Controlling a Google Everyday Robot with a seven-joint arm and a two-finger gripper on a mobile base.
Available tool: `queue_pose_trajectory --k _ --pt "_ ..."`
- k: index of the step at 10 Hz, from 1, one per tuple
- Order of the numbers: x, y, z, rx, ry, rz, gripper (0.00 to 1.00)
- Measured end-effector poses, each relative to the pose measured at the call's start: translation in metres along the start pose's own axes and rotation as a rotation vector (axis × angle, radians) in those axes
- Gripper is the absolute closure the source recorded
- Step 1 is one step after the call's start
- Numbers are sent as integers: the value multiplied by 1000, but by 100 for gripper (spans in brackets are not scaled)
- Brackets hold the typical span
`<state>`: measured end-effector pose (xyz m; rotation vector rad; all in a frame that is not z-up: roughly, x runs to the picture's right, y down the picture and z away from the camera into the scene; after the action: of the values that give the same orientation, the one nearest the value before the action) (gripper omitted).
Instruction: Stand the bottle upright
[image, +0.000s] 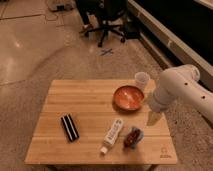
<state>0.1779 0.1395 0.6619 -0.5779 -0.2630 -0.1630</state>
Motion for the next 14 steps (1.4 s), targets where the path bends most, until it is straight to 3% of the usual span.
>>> queue_pose_trajectory --k 3,6,12,14 --pt "-17 43 26 -24 23 -116 35" --pt "-40 70 42 -39 34 -230 35" --pt "-43 74 44 -38 39 -256 35" --pt "-55 73 51 -21 32 -305 35"
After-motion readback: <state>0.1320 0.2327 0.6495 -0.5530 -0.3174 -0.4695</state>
